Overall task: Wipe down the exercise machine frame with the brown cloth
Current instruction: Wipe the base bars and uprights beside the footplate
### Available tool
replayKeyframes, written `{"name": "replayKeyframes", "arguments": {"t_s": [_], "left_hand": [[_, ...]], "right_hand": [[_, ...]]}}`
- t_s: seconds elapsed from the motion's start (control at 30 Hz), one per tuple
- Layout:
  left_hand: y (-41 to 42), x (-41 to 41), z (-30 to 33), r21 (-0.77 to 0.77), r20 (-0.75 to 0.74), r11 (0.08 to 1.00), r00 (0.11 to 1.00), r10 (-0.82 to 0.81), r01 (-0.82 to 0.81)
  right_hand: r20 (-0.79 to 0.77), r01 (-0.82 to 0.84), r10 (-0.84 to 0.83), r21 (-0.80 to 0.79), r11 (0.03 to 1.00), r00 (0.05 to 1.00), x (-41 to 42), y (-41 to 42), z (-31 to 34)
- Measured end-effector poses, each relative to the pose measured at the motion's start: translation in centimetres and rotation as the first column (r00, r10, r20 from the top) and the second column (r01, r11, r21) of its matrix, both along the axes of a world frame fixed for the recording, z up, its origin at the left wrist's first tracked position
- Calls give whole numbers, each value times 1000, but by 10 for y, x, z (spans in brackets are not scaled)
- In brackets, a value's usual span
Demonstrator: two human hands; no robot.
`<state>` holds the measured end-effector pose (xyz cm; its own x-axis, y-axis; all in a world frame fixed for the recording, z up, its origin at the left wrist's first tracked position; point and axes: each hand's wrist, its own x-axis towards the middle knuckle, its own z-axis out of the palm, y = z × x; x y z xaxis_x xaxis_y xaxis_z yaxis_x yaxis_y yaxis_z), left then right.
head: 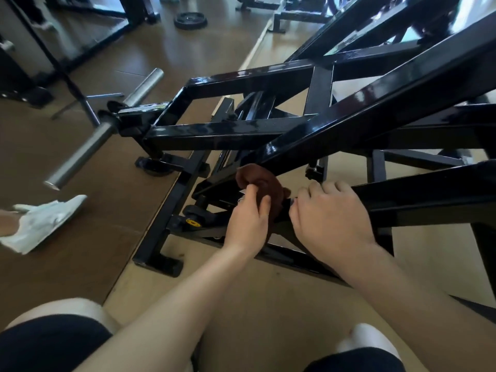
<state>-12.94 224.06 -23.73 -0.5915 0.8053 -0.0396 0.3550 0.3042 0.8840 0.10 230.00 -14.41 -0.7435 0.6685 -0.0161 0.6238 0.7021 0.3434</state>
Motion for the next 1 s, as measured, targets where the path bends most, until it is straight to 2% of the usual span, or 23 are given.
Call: {"name": "replayKeyframes", "arguments": {"t_s": [0.13, 0.3, 0.4, 0.5, 0.57, 0.6, 0.67, 0.73, 0.8, 0.93, 1.0], "left_hand": [[-2, -1, -4, 9, -48, 999, 998, -49, 49], [3, -4, -12, -2, -86, 1000, 996, -18, 18], [-2, -4, -5, 28, -5, 999, 999, 38, -38], [-17, -6, 18, 145, 49, 973, 984, 173, -178], [-16, -16, 47, 289, -18, 929, 968, 249, -233], [-8, -23, 63, 359, -61, 906, 963, 263, -225], [20, -31, 90, 422, -129, 900, 976, 177, -107], [49, -27, 105, 366, -209, 928, 978, 8, 71], [67, -22, 101, 299, -263, 940, 961, -84, 164], [62, -47, 67, 287, -299, 938, 948, -105, 194], [48, -70, 47, 248, -258, 954, 961, -101, 167]], "right_hand": [[-90, 22, -22, 6, 1000, 996, -4, 3, -5], [-154, 2, 4, 42, 999, 988, -3, 5, -14], [-156, -2, 14, 72, 997, 988, -5, 7, -17], [-171, 16, 2, 105, 994, 985, -7, 8, -20], [-180, 30, -4, 141, 990, 984, -8, 9, -24], [-186, 33, -3, 157, 987, 982, -8, 10, -25], [-190, 40, -8, 166, 985, 982, -8, 11, -27], [-177, 42, -13, 163, 986, 984, -9, 11, -28], [-196, 46, -8, 195, 980, 981, -9, 10, -29], [-260, 63, 11, 274, 960, 966, -11, 14, -37], [-287, 73, 19, 307, 949, 958, -13, 15, -39]]}}
